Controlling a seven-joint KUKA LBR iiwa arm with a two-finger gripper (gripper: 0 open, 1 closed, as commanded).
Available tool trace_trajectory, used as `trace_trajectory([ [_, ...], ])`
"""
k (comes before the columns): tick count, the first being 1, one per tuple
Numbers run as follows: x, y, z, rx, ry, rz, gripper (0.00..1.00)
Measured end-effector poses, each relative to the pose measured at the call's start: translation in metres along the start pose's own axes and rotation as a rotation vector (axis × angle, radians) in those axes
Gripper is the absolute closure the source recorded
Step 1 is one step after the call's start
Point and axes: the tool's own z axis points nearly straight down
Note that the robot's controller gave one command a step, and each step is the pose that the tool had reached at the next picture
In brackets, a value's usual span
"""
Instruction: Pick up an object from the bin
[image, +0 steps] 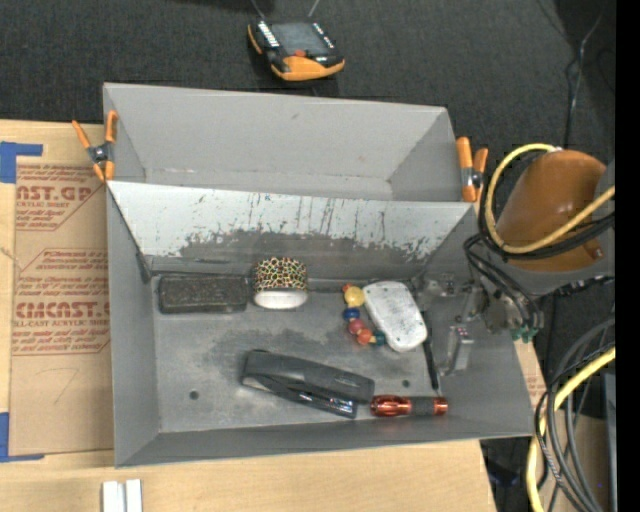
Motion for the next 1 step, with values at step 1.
trace_trajectory([
  [1,0.0,0.0,0.0,0.0,0.0,0.0,0.0],
])
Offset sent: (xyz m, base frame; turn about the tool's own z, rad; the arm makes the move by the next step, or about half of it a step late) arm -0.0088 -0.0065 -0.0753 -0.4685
